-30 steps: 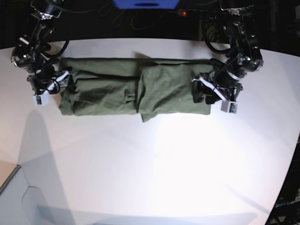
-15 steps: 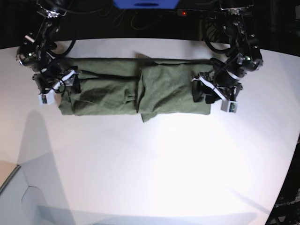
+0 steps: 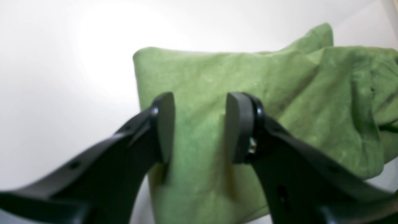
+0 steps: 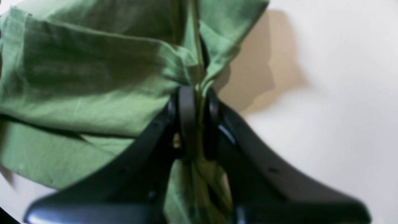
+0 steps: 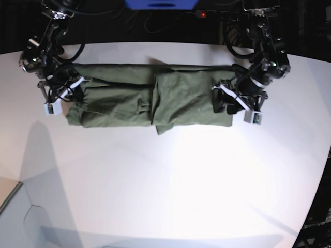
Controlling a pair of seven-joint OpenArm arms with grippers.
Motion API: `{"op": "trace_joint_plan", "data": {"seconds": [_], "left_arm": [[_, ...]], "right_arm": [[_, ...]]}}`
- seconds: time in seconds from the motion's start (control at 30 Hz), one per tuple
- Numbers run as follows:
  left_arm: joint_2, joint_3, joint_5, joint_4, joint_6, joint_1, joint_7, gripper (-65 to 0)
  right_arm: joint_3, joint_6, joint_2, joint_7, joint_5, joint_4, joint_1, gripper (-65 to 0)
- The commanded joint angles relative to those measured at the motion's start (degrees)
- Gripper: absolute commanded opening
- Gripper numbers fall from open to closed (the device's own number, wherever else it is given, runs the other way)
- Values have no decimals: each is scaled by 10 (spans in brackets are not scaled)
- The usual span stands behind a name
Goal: Layout the t-shirt on the table in an organized manner, then fold the t-shirt properly
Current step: 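Hold both strip ends with both grippers and press them flat, then grasp the strip end with the right gripper and fold it over toward the left gripper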
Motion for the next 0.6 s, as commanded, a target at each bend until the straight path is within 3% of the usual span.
{"op": "trace_joint_plan", "data": {"seconds": [0.0, 0.23, 0.33, 0.43, 0.57], "left_arm": [[-3, -3, -12, 17, -5, -3, -11, -385], [-2, -65, -8, 70, -1, 14, -10, -388], [-4, -98, -4, 61, 0, 15, -9, -477], [-4, -117, 23, 23, 0, 12, -8, -643], [2, -109, 94, -32, 0, -5, 21, -640]], "right_arm": [[0, 2, 4, 6, 7, 13, 6, -650], [0, 2, 4, 6, 8, 107, 5, -650], [0, 2, 4, 5, 8, 136, 5, -650], [0, 2, 4, 5, 8, 147, 4, -650], [0, 2, 1, 5, 8, 147, 0, -650]]}}
